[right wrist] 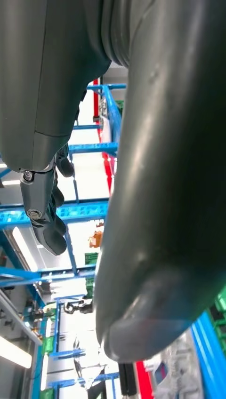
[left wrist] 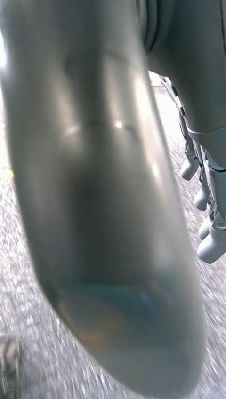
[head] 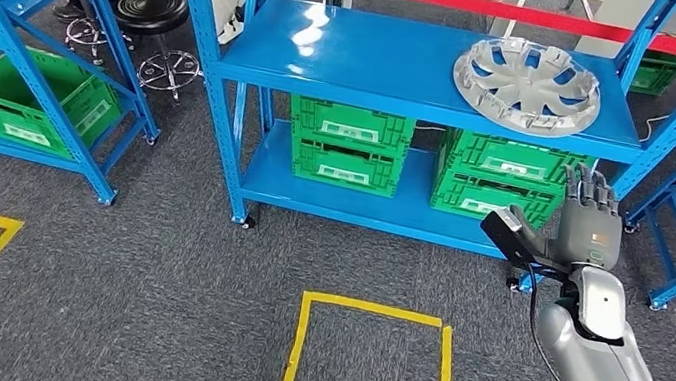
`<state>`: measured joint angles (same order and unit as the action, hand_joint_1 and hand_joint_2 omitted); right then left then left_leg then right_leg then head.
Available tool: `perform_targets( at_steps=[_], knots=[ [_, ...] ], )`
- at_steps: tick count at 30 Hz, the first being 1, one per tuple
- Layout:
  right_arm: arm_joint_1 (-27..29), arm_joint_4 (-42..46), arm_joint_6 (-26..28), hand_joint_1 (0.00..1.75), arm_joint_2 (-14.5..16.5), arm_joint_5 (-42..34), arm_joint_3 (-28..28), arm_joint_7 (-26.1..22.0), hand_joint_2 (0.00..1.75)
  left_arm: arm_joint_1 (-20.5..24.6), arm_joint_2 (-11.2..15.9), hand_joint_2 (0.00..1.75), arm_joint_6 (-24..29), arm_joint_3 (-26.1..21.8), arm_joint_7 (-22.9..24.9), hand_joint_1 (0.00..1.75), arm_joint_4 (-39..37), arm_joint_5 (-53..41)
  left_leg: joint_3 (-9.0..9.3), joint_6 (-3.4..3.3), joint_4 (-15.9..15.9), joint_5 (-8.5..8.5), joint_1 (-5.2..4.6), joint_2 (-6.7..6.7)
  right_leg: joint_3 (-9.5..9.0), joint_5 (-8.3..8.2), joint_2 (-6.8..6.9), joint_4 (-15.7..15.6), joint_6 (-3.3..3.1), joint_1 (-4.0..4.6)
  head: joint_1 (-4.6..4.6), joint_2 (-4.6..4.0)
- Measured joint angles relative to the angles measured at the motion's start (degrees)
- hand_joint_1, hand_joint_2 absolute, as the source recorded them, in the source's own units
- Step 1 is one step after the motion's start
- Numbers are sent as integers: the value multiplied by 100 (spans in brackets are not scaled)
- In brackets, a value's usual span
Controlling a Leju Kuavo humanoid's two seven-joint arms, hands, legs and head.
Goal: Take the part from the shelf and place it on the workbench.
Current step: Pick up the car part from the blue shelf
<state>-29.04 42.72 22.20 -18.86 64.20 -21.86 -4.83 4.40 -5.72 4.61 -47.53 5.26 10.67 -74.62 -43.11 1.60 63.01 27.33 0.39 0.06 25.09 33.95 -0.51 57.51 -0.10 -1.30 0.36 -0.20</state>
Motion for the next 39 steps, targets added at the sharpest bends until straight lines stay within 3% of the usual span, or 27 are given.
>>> perform_targets(
  at_steps=[1, 2, 4, 5, 7, 8, 9, 11, 12, 13, 16, 17, 18, 20, 22, 23, 25, 26, 27, 28, 31, 32, 35, 36, 38, 39],
  knots=[
    [9, 16, -2, 0, -3, 1, 3, 10, 0, -7, -1, 0, -2, 3, -1, 0, -4, -1, 16, -28, -233, -441, -7, 16, -70, 93, -7, -36, 39, 11, -7, 0],
    [16, 42, -3, 0, -6, 4, 9, 27, 0, -11, -2, 0, -4, 6, -1, 0, -9, -4, 39, -70, -376, -710, -6, 23, -157, 135, -17, -54, 82, 23, -11, 0],
    [37, 131, -15, 0, -31, 15, 32, 93, 0, -7, -9, 0, -11, 21, -3, 0, -3, -21, 183, -166, -425, -719, -2, 11, -189, 29, -25, 89, 159, 29, 4, 0],
    [63, 182, -23, 0, -47, 24, 45, 127, 0, -6, -13, 0, -14, 32, -7, 0, -1, -37, 280, -215, -448, -668, 6, 2, -90, -122, -22, 362, 184, 25, 13, 0],
    [167, 267, -38, 0, -91, 33, 78, 179, 0, 2, -19, 0, -21, 59, -16, 0, 5, -65, 505, -290, -478, -527, 7, -28, 392, -267, -2, 1118, 208, 21, 36, 0],
    [239, 303, -38, 0, -121, 34, 102, 189, 0, 8, -19, 0, -25, 72, -19, 0, 5, -75, 610, -312, -485, -438, 2, -48, 670, -150, 3, 1429, 212, 26, 43, 0],
    [317, 335, -35, 0, -156, 30, 131, 193, 0, 12, -19, 0, -27, 81, -20, 0, 6, -81, 719, -329, -490, -343, -5, -74, 930, 108, 6, 1619, 214, 31, 50, 0],
    [457, 396, -27, 0, -232, 20, 187, 188, 0, 10, -17, 0, -31, 96, -23, 0, 5, -103, 961, -346, -494, -138, -28, -117, 1297, 706, 9, 1611, 204, 41, 61, 0],
    [512, 420, -23, 0, -269, 14, 209, 181, 0, 10, -19, 0, -33, 102, -25, 0, 5, -115, 1092, -347, -494, -32, -42, -129, 1400, 834, 10, 1445, 184, 46, 64, 0],
    [568, 448, -20, 0, -310, 8, 228, 176, 0, 11, -22, 0, -36, 114, -26, 0, 5, -130, 1223, -345, -494, 75, -55, -135, 1456, 716, 14, 1184, 152, 56, 68, 0],
    [806, 622, -27, 0, -456, -22, 311, 213, 0, 37, -53, 0, -61, 170, -13, 0, -4, -166, 1511, -301, -490, 392, -83, -172, 1456, -676, 44, 321, 43, 131, 84, 0],
    [908, 741, -35, 0, -507, -17, 355, 253, 0, 53, -63, 0, -73, 187, -5, 0, -3, -171, 1599, -270, -482, 467, -90, -188, 1413, -987, 47, 188, 17, 151, 92, 0],
    [997, 880, -47, 0, -550, 3, 407, 307, 0, 79, -66, 0, -82, 202, 3, 0, 3, -175, 1673, -230, -449, 504, -97, -202, 1349, -1053, 41, 156, -6, 161, 99, 0],
    [1132, 1175, -108, 0, -602, 91, 515, 420, 0, 139, -64, 0, -93, 230, 27, 0, 16, -179, 1595, -154, -121, 387, -106, -173, 1186, -1018, 28, 128, -80, 134, 100, 0],
    [1235, 1418, -216, 0, -622, 195, 607, 499, 0, 203, -72, 0, -101, 258, 62, 0, 19, -183, 1148, -90, 570, 231, -102, -109, 1012, -907, 25, 102, -151, 110, 91, 0],
    [1289, 1513, -266, 0, -630, 235, 640, 516, 0, 223, -82, 0, -103, 269, 81, 0, 17, -183, 879, -64, 912, 287, -93, -82, 927, -830, 24, 95, -172, 109, 87, 0],
    [1376, 1639, -340, 0, -630, 296, 694, 526, 0, 238, -86, 0, -105, 285, 120, 0, 15, -184, 430, -33, 1268, 742, -76, -69, 744, -663, 8, 89, -185, 105, 85, 0],
    [1404, 1680, -363, 0, -628, 321, 717, 529, 0, 236, -86, 0, -105, 287, 141, 0, 15, -184, 292, -25, 1253, 973, -72, -68, 640, -575, -5, 89, -187, 104, 85, 0],
    [1420, 1714, -381, 0, -626, 350, 737, 532, 0, 232, -85, 0, -105, 287, 153, 0, 15, -181, 216, -33, 1114, 1087, -73, -68, 529, -486, -17, 88, -185, 103, 84, 0],
    [1426, 1743, -397, 0, -620, 381, 749, 536, 0, 228, -84, 0, -105, 287, 160, 0, 15, -177, 194, -59, 861, 1007, -81, -68, 414, -396, -26, 86, -181, 105, 85, 0],
    [1425, 1800, -443, 0, -575, 460, 753, 565, 0, 207, -73, 0, -105, 287, 145, 0, 13, -152, 258, -197, -108, -16, -154, -83, 169, -135, -52, 64, -129, 112, 88, 0],
    [1432, 1822, -450, 0, -561, 471, 756, 573, 0, 198, -70, 0, -105, 287, 141, 0, 13, -146, 304, -232, -294, -227, -177, -97, 89, -76, -63, 42, -93, 114, 90, 0],
    [1442, 1883, -454, 0, -549, 495, 784, 584, 0, 190, -81, 0, -105, 287, 129, 0, 12, -138, 594, -317, -541, -319, -165, -109, -78, -175, -68, 184, 12, 120, 100, 0],
    [1435, 1887, -454, 0, -548, 502, 796, 584, 0, 190, -84, 0, -105, 287, 125, 0, 11, -138, 716, -357, -603, -363, -150, -95, -40, -223, -51, 367, 37, 115, 109, 0],
    [1429, 1887, -456, 0, -546, 512, 816, 583, 0, 197, -87, 0, -105, 287, 123, 0, 11, -135, 919, -409, -648, -385, -131, -70, 244, -99, -16, 900, 96, 85, 126, 0],
    [1437, 1887, -457, 0, -546, 524, 825, 575, 0, 201, -87, 0, -105, 287, 119, 0, 11, -130, 978, -413, -648, -326, -127, -72, 471, 72, -7, 1175, 132, 64, 129, 0]
  ],
)
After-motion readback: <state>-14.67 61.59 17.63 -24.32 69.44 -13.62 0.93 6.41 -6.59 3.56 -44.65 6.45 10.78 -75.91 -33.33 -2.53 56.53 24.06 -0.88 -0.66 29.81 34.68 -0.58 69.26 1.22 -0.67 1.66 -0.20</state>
